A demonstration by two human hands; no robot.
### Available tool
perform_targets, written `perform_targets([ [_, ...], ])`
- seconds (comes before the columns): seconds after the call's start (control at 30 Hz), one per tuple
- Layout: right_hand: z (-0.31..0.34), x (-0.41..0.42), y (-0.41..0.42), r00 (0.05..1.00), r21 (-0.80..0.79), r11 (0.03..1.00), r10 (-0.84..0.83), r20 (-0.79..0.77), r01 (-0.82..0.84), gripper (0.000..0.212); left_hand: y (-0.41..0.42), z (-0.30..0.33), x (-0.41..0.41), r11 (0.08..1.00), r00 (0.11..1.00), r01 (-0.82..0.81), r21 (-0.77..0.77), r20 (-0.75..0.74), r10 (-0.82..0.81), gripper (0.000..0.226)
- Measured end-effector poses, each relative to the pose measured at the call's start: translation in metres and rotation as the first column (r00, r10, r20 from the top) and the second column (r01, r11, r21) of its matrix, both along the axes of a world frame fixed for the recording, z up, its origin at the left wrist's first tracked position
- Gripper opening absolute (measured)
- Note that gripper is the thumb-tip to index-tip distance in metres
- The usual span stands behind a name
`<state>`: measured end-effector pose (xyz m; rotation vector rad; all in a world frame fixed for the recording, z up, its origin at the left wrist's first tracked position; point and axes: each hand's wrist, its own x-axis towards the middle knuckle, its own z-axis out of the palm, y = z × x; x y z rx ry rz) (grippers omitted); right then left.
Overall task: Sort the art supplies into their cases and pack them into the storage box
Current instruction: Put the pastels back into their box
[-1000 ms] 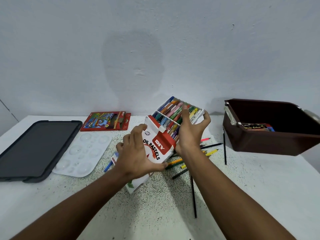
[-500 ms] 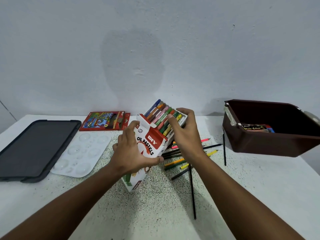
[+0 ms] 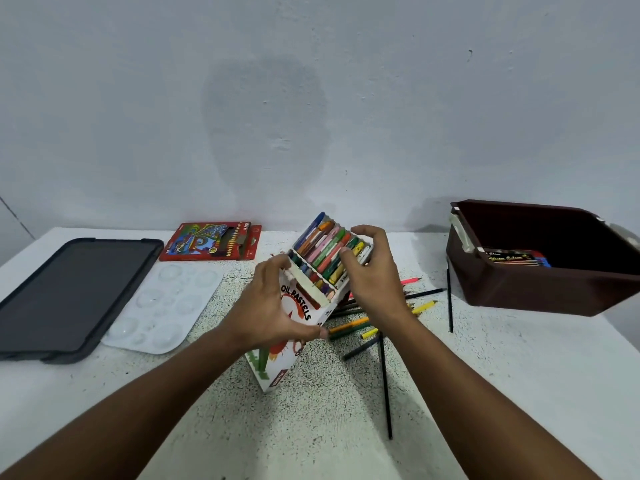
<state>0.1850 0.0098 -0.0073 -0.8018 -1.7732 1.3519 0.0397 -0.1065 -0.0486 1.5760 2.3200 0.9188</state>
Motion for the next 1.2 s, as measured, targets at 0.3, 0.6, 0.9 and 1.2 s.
perform_targets([
  [0.3,-0.004,0.001,-0.003,0.974,-0.070,0.984,0.171,0.148,-0.162,0.013,0.002,-0.006,0.000,0.997,0.997,0.012,0.074,0.077,-0.017,0.113],
  [0.6,0.007,0.002,-0.007,0.908,-0.006,0.950,0.301,0.293,-0.313,0.021,-0.007,-0.009,0.004,0.973,0.989,0.019,0.232,0.139,-0.052,0.119],
  [0.9,0.025,-0.006,-0.015,0.926,0.112,0.953,0.239,0.291,-0.282,0.027,-0.014,-0.010,-0.002,0.960,0.974,-0.093,0.263,0.223,0.033,0.123],
  [1.2,0.037,-0.003,-0.025,0.894,0.190,0.923,0.249,0.371,-0.336,0.038,-0.011,-0.004,-0.006,0.940,0.983,-0.067,0.335,0.181,0.005,0.125],
])
